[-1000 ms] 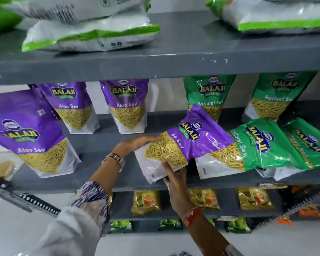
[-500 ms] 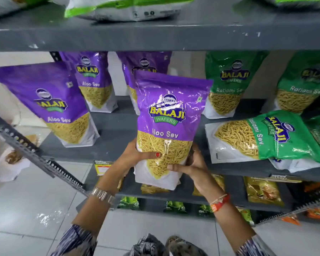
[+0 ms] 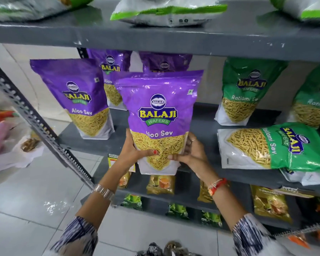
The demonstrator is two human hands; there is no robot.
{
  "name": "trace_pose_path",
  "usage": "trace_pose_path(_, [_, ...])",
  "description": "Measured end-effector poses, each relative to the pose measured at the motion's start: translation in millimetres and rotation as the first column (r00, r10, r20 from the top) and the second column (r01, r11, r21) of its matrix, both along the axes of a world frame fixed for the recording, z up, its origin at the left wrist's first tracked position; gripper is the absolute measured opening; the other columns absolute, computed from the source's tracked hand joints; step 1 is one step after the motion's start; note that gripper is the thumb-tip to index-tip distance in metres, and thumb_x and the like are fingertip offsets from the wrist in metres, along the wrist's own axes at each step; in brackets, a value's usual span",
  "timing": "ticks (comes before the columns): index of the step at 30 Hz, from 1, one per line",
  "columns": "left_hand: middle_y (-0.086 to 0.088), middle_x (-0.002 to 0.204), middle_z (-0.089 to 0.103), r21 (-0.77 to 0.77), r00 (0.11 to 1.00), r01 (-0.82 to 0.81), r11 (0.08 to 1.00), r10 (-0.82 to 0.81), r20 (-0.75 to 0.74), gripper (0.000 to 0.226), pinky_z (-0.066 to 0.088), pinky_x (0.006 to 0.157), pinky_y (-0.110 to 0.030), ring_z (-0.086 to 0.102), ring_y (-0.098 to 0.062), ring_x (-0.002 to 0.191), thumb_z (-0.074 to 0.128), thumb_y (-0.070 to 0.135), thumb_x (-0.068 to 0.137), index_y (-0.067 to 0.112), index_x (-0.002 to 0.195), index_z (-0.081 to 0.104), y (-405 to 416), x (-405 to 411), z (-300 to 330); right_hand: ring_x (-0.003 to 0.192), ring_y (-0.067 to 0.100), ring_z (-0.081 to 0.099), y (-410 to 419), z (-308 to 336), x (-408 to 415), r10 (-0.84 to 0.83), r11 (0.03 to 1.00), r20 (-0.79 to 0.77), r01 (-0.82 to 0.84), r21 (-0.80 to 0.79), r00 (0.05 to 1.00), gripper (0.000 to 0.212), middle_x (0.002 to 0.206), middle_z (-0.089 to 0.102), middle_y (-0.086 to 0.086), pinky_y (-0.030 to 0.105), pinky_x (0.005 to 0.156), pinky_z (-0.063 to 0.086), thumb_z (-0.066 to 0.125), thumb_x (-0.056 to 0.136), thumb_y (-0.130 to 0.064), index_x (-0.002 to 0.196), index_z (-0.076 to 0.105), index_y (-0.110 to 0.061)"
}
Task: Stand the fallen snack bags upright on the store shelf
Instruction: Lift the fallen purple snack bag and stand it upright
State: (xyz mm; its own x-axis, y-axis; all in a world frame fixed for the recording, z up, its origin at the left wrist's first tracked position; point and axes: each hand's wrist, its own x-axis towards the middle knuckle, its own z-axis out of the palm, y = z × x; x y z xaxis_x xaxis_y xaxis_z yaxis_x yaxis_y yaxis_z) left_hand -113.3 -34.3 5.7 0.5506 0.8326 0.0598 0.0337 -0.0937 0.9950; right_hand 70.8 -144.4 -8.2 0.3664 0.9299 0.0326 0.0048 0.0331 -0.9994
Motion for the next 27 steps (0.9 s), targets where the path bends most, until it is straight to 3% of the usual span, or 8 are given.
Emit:
trace_pose_path(5, [-0.003,0.115,0.058,0.004,0.999,0.021,1.000,-0.021,0.035,0.085,0.056,0.078,-0.024,0.063,-0.003,0.098,0.083,0.007,0.050,0.034,0.115,0.036,53,8,-8,0.100,0.009,0.065,53,-7,6,-0.001,0.999,0.051,-0.001,0.041,0.999,0.073,0.110,0.065,-0.002,0.029,0.087,0.056,0.081,0.058,0.012,0.113,0.050,-0.025])
trace_pose_path(12, [-0.008,0.120,0.061,0.008,0.996,0.084,0.996,-0.084,-0.001,0.110,0.054,0.092,-0.040,0.061,-0.022,0.108,0.089,0.026,0.041,0.014,0.134,0.031,105,20,-9,0.098,0.001,0.065,96,-21,4,-0.030,0.996,0.042,0.027,0.084,0.999,0.075,0.112,0.061,-0.004,0.016,0.079,0.053,0.074,0.066,0.016,0.124,0.040,-0.016])
trace_pose_path(14, [-0.010,0.126,0.056,0.010,0.998,0.067,0.998,-0.067,-0.019,0.112,0.054,0.092,-0.035,0.061,-0.017,0.109,0.089,0.035,0.040,0.017,0.133,0.029,104,19,-9,0.102,-0.001,0.064,98,-22,2,-0.032,0.997,0.043,0.028,0.078,0.999,0.072,0.114,0.061,-0.004,0.017,0.081,0.053,0.074,0.068,0.014,0.123,0.040,-0.017])
trace_pose_path(17, [-0.003,0.138,0.034,0.114,0.996,-0.070,0.991,0.064,0.061,0.121,0.043,0.091,-0.008,0.045,0.010,0.118,0.084,0.049,0.047,0.018,0.138,0.011,84,23,-11,0.114,0.003,0.059,92,-22,0,-0.037,0.997,0.037,0.034,0.068,0.999,0.078,0.124,0.057,-0.003,0.021,0.091,0.051,0.077,0.069,0.005,0.132,0.036,-0.015])
trace_pose_path(20, [0.000,0.150,0.012,0.370,0.922,-0.384,0.846,0.330,0.203,0.110,0.021,0.115,-0.019,0.016,0.001,0.141,0.070,0.059,0.065,0.014,0.143,0.007,52,28,-23,0.119,0.005,0.054,65,-15,-8,-0.171,0.981,-0.039,0.174,0.089,0.985,0.076,0.128,0.054,0.001,0.018,0.097,0.045,0.076,0.071,0.002,0.133,0.037,-0.017])
trace_pose_path(22, [0.000,0.150,0.016,0.639,0.858,-0.507,0.578,0.407,0.313,0.086,0.013,0.119,-0.047,0.016,-0.026,0.143,0.068,0.048,0.074,0.018,0.139,0.021,30,42,-32,0.103,0.005,0.059,37,-14,-14,-0.365,0.920,-0.160,0.382,0.088,0.917,0.060,0.111,0.060,0.001,0.020,0.091,0.048,0.073,0.074,0.004,0.123,0.046,-0.021])
trace_pose_path(24, [0.013,0.150,0.019,0.787,0.877,-0.473,0.397,0.295,0.378,0.063,0.012,0.116,-0.056,0.020,-0.024,0.141,0.065,0.031,0.078,0.029,0.130,0.030,7,65,-35,0.080,0.010,0.059,4,-17,-17,-0.560,0.784,-0.357,0.617,0.062,0.748,0.046,0.085,0.057,0.000,0.027,0.082,0.052,0.069,0.076,0.008,0.106,0.052,-0.023])
trace_pose_path(27, [0.012,0.144,0.034,0.864,0.978,-0.192,0.466,0.015,0.209,0.045,0.023,0.114,-0.051,0.030,-0.015,0.136,0.059,0.024,0.083,0.025,0.123,0.039,-14,111,-25,0.069,0.008,0.052,-34,-24,-1,-0.759,0.534,-0.517,0.833,-0.146,0.397,0.041,0.075,0.046,-0.002,0.035,0.082,0.050,0.068,0.077,0.007,0.091,0.046,-0.026])
